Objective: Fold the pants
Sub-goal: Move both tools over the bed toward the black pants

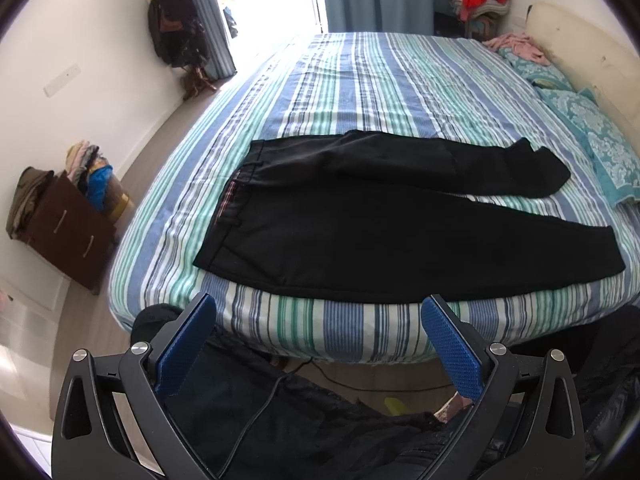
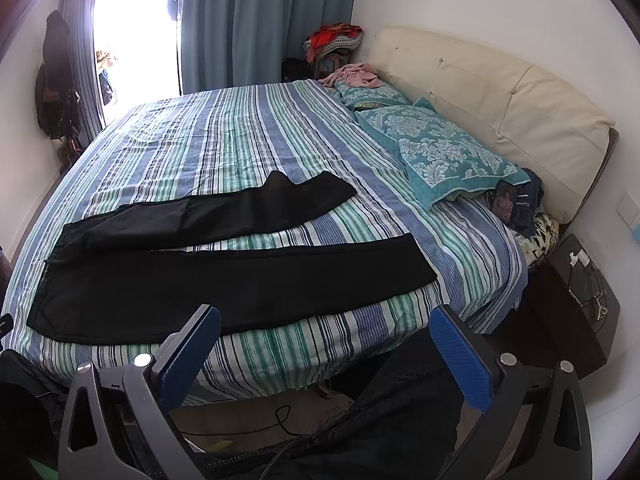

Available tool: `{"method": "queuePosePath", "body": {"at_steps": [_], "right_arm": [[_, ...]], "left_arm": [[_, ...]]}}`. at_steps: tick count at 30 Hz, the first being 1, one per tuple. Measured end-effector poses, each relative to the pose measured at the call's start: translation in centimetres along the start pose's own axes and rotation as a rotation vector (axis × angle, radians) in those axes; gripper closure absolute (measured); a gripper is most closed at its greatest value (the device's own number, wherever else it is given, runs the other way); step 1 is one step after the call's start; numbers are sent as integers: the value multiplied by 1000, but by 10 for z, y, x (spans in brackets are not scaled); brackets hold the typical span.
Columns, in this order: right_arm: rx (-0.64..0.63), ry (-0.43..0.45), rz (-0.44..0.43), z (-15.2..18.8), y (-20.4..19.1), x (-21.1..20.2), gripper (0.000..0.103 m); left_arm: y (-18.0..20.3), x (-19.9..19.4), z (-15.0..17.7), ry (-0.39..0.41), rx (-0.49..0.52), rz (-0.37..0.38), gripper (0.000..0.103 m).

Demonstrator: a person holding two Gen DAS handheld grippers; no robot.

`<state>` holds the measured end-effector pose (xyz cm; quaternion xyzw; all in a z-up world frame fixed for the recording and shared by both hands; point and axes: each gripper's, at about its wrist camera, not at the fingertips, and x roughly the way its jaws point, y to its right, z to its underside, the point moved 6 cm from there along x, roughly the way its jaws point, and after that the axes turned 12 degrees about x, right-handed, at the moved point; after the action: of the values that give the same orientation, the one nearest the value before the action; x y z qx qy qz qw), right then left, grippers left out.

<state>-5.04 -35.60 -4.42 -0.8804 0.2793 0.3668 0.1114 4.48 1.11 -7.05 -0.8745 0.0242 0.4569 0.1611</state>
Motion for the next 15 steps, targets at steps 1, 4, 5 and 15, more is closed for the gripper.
{"method": "queuePosePath", "body": {"at_steps": [1, 4, 5, 15], "right_arm": [[0, -3, -2, 0, 0, 1, 0], [-2, -7, -16, 0, -2, 2, 0], [-3, -6, -15, 0, -2, 2, 0], [-36, -2, -13, -1, -3, 6, 0]], "left_arm": [[0, -1, -1, 3, 7, -11, 0], [0, -4, -4, 16, 23, -34, 0], [0, -5, -4, 20, 27, -40, 0], [-2, -3, -3, -8, 31, -46, 0]]}}
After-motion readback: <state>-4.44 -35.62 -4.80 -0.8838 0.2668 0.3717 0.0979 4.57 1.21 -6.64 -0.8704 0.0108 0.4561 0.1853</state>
